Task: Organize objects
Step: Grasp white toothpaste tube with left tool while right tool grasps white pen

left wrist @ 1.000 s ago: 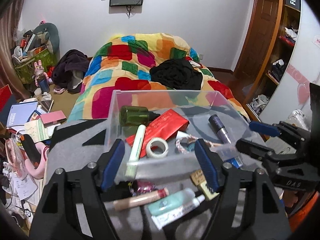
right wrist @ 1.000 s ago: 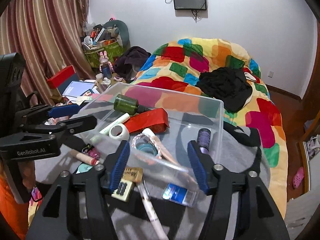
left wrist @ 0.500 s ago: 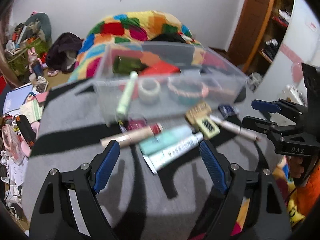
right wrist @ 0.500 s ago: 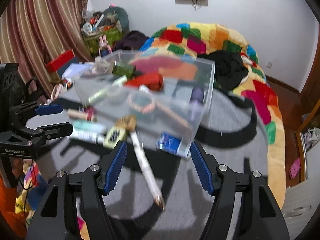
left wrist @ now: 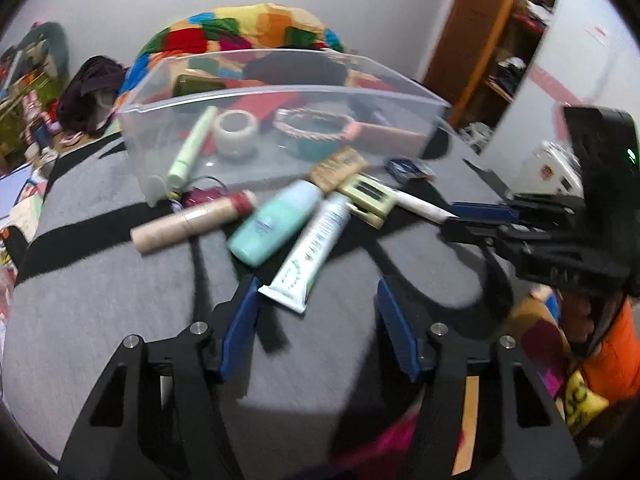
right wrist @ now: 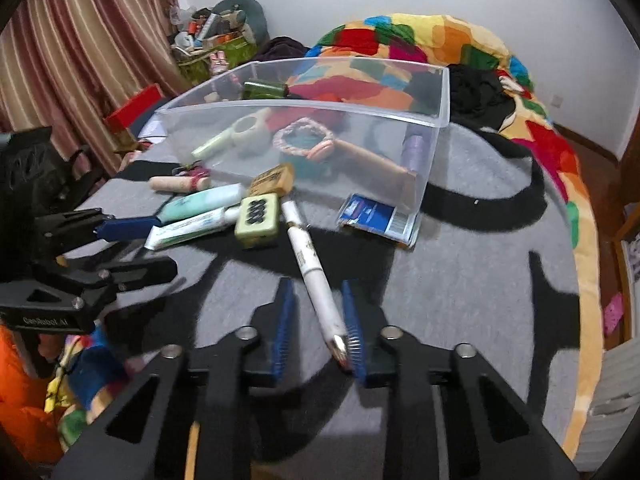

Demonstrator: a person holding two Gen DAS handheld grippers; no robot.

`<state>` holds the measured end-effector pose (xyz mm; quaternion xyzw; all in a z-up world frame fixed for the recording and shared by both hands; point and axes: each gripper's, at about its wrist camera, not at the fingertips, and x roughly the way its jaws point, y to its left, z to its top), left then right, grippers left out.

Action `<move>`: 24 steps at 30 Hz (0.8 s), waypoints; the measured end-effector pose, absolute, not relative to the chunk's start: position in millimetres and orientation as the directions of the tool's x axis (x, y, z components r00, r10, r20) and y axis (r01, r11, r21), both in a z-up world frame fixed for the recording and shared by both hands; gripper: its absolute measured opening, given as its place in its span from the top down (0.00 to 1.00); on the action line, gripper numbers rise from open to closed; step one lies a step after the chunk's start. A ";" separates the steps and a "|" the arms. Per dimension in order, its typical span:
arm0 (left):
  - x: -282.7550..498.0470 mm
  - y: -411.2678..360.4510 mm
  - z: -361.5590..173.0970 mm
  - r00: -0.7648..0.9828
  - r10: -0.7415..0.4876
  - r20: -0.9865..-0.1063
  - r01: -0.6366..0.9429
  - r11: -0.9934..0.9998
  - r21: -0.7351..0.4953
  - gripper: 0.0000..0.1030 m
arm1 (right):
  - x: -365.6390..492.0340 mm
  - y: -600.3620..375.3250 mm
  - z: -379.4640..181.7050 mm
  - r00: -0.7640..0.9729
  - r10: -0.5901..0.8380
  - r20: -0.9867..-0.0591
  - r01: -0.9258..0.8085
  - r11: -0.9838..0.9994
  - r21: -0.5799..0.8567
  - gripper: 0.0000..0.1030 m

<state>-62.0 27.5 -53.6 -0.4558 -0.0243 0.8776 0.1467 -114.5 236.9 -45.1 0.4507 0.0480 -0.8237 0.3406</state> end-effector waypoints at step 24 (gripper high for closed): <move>-92.1 44.8 -57.7 -0.583 0.167 -0.795 -0.194 -0.979 -0.063 0.84 | -111.5 213.3 -43.8 -0.451 -0.441 -0.776 0.586 -0.802 0.115 0.90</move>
